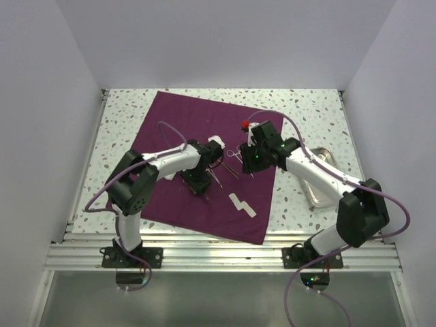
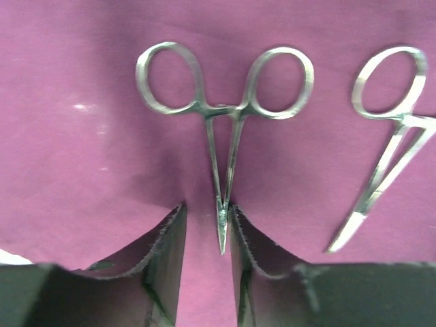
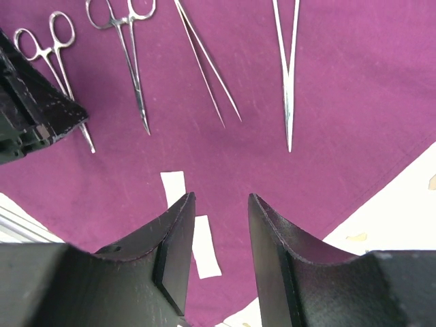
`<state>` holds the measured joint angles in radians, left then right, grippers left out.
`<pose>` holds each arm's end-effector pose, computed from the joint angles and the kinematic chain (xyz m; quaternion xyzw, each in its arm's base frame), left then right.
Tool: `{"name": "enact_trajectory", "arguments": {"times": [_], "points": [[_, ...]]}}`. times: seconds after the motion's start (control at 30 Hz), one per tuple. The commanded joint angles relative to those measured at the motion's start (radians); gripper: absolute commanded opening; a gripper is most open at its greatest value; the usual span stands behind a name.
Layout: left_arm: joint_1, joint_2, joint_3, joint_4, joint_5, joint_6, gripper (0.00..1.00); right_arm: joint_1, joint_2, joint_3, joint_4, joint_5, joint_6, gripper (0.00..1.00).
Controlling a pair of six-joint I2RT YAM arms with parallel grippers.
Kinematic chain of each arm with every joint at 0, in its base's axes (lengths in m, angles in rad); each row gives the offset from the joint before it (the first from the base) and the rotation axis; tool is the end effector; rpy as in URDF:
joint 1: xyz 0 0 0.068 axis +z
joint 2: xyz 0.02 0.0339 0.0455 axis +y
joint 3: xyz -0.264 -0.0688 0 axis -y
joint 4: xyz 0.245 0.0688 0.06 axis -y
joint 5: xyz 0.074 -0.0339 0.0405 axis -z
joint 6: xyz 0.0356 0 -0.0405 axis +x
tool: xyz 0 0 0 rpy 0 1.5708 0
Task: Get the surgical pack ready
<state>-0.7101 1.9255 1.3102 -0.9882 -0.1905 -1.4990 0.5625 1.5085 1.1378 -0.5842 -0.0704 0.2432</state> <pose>0.2644 -0.2184 0.1597 -0.3811 0.9195 0.0573 0.0776 0.2668 0.1711 0.2548 -0.1619 0.9386 0.1496 0.2655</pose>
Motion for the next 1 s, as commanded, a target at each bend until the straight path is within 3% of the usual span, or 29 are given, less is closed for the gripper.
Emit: {"name": "enact_trajectory", "arguments": {"times": [0.0,0.37,0.6,0.73,0.9,0.97], "points": [[-0.006,-0.039,-0.045,-0.112,-0.090,-0.007,0.36,-0.003,-0.036,-0.004,0.038,-0.022,-0.010,0.41],[-0.022,-0.092,0.038,-0.015,-0.144,0.108,0.36,-0.001,-0.031,0.004,0.035,-0.014,-0.012,0.41],[-0.023,-0.072,0.014,0.032,-0.141,0.152,0.28,-0.001,-0.037,-0.004,0.043,-0.019,-0.015,0.41],[-0.060,-0.076,0.040,0.165,-0.142,0.290,0.28,-0.001,-0.036,-0.007,0.044,-0.008,-0.013,0.41],[-0.083,-0.037,0.103,0.186,-0.110,0.303,0.41,-0.015,-0.034,0.002,0.000,0.102,0.007,0.43],[-0.081,-0.031,0.104,0.220,-0.080,0.289,0.46,-0.076,-0.034,0.002,-0.014,0.097,0.016,0.42]]}}
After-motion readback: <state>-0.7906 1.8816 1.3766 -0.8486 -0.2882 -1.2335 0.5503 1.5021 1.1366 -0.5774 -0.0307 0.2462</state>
